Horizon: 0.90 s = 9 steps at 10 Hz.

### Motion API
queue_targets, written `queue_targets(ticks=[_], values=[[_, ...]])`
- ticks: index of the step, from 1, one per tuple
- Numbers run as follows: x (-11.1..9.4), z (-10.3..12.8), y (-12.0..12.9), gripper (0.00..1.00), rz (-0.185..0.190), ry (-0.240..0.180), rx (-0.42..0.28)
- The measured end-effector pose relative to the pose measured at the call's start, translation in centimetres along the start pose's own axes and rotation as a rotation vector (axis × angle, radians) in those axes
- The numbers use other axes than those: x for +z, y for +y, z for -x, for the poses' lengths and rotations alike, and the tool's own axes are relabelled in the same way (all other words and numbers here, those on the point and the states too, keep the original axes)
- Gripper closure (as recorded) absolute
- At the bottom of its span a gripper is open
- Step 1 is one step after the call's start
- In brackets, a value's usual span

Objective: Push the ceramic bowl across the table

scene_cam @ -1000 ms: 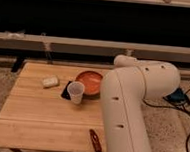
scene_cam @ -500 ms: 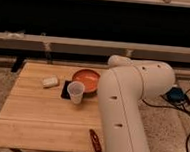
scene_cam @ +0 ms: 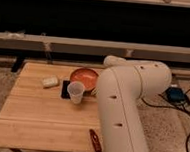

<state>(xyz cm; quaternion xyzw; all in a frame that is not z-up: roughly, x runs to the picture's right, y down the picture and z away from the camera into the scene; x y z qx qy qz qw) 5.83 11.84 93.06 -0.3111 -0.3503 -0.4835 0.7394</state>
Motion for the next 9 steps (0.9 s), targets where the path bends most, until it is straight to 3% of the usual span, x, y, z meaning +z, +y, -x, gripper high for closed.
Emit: queue_targets(ticks=[5,9], values=[[-0.1,-1.4,-1.9,0.2,0.013,0.035,-0.051],[-0.3,-1.5,-1.8,0.2,0.016,0.035,-0.052]])
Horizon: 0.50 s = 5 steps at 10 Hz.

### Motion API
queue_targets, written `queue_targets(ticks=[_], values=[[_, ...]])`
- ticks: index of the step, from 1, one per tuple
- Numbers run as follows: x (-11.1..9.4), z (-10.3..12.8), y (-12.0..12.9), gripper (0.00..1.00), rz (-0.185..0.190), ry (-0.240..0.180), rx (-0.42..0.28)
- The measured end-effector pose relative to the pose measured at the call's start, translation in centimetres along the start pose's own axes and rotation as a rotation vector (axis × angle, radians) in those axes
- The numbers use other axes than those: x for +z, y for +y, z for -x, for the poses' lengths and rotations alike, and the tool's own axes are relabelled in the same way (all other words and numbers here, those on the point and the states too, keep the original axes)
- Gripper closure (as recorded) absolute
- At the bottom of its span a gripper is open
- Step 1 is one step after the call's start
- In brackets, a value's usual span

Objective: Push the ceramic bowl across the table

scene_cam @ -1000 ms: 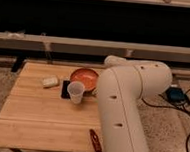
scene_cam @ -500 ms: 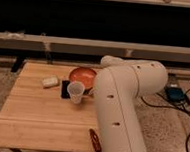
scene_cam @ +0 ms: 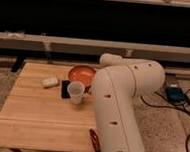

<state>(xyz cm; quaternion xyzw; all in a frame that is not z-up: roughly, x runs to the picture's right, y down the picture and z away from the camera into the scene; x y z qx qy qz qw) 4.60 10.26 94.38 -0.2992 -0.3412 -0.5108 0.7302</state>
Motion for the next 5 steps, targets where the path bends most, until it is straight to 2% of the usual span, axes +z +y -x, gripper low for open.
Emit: queue_targets(ticks=[2,5], values=[[-0.1,-0.2,-0.1,0.2,-0.001,0.002,-0.002],[-0.9,-3.1,-2.6,0.2,0.005,0.044,-0.057]])
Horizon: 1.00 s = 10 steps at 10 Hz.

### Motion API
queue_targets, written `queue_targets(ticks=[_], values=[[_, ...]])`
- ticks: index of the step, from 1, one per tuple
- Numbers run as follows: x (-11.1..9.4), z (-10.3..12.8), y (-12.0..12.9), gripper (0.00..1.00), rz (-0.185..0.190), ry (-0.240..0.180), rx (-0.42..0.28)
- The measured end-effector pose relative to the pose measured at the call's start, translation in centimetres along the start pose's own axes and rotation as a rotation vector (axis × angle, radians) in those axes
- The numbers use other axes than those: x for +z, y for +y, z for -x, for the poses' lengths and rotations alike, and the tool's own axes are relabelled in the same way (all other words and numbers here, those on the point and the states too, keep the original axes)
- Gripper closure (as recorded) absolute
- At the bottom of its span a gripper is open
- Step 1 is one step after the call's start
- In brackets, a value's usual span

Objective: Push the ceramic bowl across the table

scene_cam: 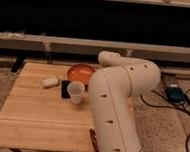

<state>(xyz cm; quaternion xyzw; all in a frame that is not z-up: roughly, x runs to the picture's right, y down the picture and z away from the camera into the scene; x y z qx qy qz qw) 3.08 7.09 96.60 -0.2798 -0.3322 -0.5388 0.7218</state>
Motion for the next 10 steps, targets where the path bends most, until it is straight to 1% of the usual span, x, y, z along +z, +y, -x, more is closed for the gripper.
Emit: queue_targets(ticks=[2,3,7,8,9,10], values=[[-0.5,-2.5,-2.8,0.2,0.011,0.036,-0.053],[-0.7,-2.9,-3.2,0.2,0.016,0.047,-0.068],[-1.1,-3.2,-3.9,0.2,0.031,0.082,-0.109],[-1.6,-3.0,-4.1,0.2,0.033,0.099,-0.12],[-2.0,-3.0,-4.0,0.2,0.033,0.112,-0.123],[-2.0,-2.9,-3.8,0.2,0.034,0.113,-0.121]])
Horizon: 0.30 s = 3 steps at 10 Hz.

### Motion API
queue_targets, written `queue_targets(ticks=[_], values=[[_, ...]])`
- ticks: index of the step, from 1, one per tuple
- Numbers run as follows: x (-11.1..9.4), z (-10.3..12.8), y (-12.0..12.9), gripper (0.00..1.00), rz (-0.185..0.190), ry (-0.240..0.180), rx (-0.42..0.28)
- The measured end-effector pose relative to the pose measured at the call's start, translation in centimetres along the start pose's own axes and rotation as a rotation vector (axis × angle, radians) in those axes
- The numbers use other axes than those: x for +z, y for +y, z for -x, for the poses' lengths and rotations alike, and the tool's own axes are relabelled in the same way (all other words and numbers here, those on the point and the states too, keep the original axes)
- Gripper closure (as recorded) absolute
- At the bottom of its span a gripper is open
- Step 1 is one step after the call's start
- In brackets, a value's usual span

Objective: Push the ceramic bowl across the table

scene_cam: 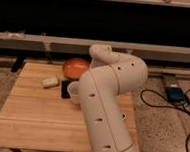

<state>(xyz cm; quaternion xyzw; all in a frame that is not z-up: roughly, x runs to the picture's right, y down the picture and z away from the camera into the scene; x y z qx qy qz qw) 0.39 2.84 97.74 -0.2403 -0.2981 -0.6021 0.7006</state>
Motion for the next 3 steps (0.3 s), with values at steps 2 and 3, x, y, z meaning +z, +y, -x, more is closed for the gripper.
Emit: queue_targets(ticks=[2,3], values=[[0.04,0.02,-0.28,0.2,0.0,0.0,-0.002],[0.03,0.01,-0.24,0.2,-0.001,0.0,-0.002]])
